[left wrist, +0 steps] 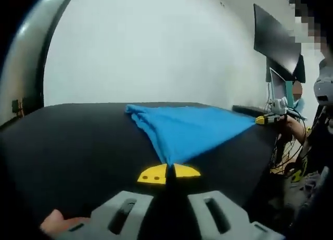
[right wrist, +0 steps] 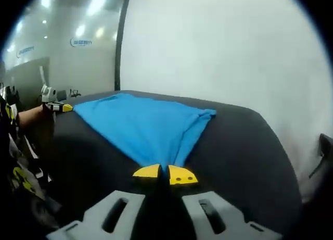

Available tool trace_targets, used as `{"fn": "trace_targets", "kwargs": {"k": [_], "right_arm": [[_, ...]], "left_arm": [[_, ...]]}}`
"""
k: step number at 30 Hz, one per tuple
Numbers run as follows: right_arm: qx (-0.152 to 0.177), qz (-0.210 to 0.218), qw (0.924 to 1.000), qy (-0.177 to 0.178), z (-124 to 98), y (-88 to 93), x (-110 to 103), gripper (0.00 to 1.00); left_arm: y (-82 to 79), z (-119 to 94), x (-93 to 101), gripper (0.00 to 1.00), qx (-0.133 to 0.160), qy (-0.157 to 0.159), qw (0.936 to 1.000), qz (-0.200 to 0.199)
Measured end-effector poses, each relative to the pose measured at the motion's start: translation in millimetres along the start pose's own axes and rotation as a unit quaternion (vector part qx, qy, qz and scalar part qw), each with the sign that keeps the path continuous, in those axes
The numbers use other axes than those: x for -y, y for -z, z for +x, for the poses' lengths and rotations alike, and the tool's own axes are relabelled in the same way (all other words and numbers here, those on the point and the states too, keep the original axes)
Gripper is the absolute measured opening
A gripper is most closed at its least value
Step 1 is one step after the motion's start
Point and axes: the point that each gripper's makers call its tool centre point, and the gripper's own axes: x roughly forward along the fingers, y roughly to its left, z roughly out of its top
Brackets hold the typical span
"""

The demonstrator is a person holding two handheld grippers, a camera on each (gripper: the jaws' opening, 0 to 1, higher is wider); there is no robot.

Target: Spread out the cloth and fold it

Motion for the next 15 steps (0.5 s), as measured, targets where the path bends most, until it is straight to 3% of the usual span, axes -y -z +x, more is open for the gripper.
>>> {"fn": "trace_targets", "kwargs": {"k": [2, 4, 7, 9, 12, 15], "right_arm": [[-0.001, -0.004, 1.0000, 0.005, -1, 1.8, 2, 0.06], [-0.001, -0.011, 0.9998, 0.017, -1, 2.1, 6, 0.10], [-0.002, -0.008, 0.9996, 0.026, -3, 0.4, 7, 0.16], [0.003, -0.010, 0.9995, 0.031, -7, -2.3, 7, 0.18], [0.045, -0.025, 0.9980, 0.037, -15, -20.7, 5, 0.18], [0.100, -0.008, 0.9947, 0.021, -24, -46.6, -2, 0.18]], "left_arm": [[-3.6, -6, -12.4, 0.00, 0.011, -0.019, 0.9996, -0.018], [-4.5, -7, -22.8, 0.00, 0.007, -0.049, 0.9987, -0.012], [-7.6, -6, -5.9, 0.04, 0.024, -0.009, 0.9996, 0.013], [-14.7, -5, 5.4, 0.17, 0.045, 0.016, 0.9979, 0.045], [-22.1, -2, 21.2, 0.36, 0.054, 0.031, 0.9947, 0.081], [-21.1, 1, 26.6, 0.35, 0.036, 0.031, 0.9929, 0.109]]}}
